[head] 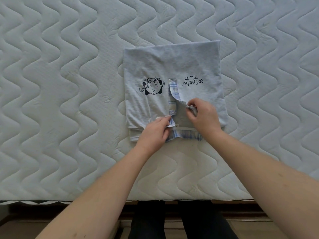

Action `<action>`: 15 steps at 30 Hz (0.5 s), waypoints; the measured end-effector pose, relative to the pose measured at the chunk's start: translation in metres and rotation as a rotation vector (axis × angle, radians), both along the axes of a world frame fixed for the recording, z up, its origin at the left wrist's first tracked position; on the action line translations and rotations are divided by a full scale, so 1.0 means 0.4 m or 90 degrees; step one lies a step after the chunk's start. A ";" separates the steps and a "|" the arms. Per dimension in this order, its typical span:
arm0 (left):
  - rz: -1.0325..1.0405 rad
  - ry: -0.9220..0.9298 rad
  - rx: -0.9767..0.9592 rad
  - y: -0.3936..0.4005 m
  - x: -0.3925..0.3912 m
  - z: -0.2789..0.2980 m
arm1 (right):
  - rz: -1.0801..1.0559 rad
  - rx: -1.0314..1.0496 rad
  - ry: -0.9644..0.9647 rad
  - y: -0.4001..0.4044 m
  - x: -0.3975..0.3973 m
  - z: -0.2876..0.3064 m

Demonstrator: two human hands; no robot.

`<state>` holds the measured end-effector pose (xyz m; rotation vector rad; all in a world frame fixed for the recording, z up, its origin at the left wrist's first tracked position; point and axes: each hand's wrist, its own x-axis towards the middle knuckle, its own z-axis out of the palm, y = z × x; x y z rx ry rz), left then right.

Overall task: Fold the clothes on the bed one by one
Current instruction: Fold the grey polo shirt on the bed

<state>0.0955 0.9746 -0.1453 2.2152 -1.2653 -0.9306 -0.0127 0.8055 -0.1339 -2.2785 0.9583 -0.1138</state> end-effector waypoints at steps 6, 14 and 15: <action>0.060 0.046 0.021 -0.008 -0.007 -0.016 | 0.235 -0.019 0.157 0.037 -0.005 -0.028; 0.342 0.170 0.025 -0.036 0.028 -0.007 | -0.135 0.165 0.115 0.016 -0.044 -0.014; 0.371 0.196 0.026 -0.043 0.036 -0.010 | -0.174 0.228 0.124 0.009 -0.048 -0.017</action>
